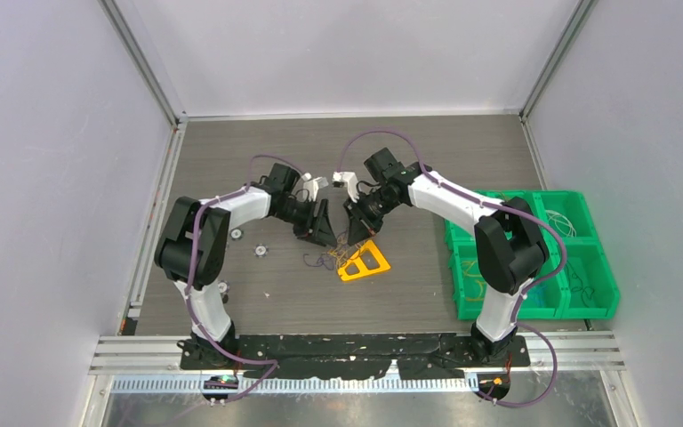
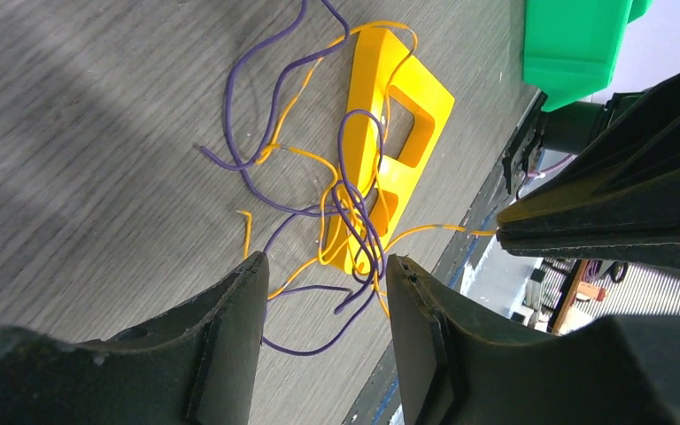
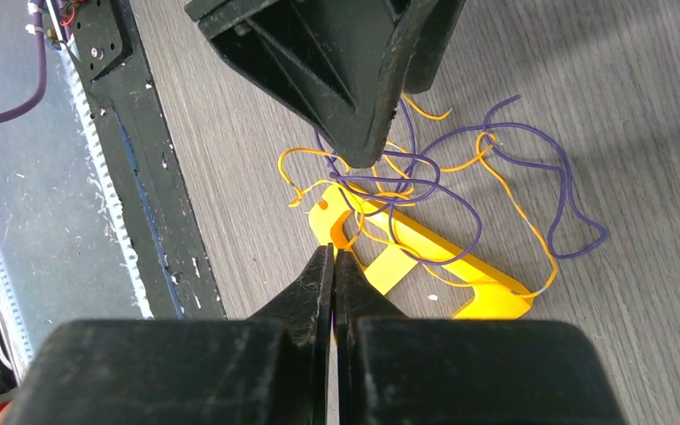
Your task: Untangle the cables
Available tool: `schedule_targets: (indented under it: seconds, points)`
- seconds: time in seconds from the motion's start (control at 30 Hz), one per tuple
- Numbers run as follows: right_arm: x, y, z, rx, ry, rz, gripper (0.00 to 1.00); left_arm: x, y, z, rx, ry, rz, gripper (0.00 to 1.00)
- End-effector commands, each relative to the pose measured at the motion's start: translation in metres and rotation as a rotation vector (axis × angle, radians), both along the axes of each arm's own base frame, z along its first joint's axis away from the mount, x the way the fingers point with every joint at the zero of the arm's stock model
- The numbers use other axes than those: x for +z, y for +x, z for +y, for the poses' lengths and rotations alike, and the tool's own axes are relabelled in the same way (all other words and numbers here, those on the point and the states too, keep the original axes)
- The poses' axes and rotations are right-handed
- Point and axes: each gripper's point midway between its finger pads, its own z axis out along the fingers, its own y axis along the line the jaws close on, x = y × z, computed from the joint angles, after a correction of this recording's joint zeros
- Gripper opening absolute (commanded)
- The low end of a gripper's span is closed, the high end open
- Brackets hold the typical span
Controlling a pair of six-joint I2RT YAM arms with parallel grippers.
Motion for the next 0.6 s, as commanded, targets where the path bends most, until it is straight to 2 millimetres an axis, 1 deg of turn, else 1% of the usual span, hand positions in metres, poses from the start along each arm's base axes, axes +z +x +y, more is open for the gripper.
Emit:
schedule_targets:
  seconds: [0.0,0.07,0.13,0.17,0.2,0.23,0.27,0.3,0.33,0.37,0.4,0.43,0.47,0.5,0.53,0.57]
  points:
    - [0.017,0.004,0.002,0.008,0.033,-0.061,0.05,0.014,-0.007,-0.008,-0.052,-0.026,-0.044,0.52]
    - [0.014,0.004,0.0,0.006,0.025,-0.061,0.05,0.013,-0.008,-0.011,-0.063,-0.016,-0.042,0.51]
    - [0.012,0.003,-0.002,0.004,0.018,-0.061,0.05,0.012,-0.007,-0.011,-0.063,-0.006,-0.038,0.46]
    - [0.012,0.003,-0.002,0.005,0.017,-0.067,0.05,0.012,-0.007,-0.011,-0.062,-0.002,-0.039,0.4]
    - [0.01,0.002,-0.004,0.001,0.006,-0.068,0.05,0.012,-0.007,-0.009,-0.061,0.002,-0.045,0.3]
    - [0.01,0.002,-0.006,0.0,0.002,-0.075,0.05,0.015,-0.007,-0.008,-0.064,0.006,-0.055,0.12]
    - [0.007,0.002,-0.011,-0.009,-0.018,-0.085,0.05,0.022,-0.006,-0.004,-0.063,0.007,-0.082,0.0]
    - [0.004,0.003,-0.016,-0.012,-0.035,-0.098,0.05,0.033,-0.004,0.0,-0.052,0.004,-0.118,0.0]
    - [-0.004,0.002,-0.026,-0.01,-0.079,-0.116,0.05,0.044,-0.002,0.005,-0.037,-0.007,-0.153,0.0]
    - [-0.014,0.004,-0.037,-0.023,-0.134,-0.133,0.06,0.06,0.002,0.013,-0.013,-0.019,-0.202,0.0]
    - [-0.018,0.003,-0.044,-0.013,-0.166,-0.151,0.05,0.078,0.006,0.021,0.006,-0.027,-0.257,0.0]
    - [-0.029,0.002,-0.057,-0.021,-0.22,-0.159,0.05,0.097,0.01,0.029,0.021,-0.032,-0.317,0.0]
    - [-0.032,0.002,-0.064,-0.011,-0.246,-0.179,0.05,0.12,0.014,0.038,0.03,-0.041,-0.39,0.0]
    - [-0.041,0.001,-0.076,-0.018,-0.296,-0.187,0.05,0.142,0.017,0.045,0.04,-0.049,-0.453,0.0]
    - [-0.042,0.002,-0.081,-0.012,-0.312,-0.205,0.05,0.167,0.02,0.053,0.054,-0.058,-0.524,0.0]
    - [-0.048,0.003,-0.089,-0.018,-0.349,-0.216,0.05,0.19,0.021,0.061,0.069,-0.06,-0.588,0.0]
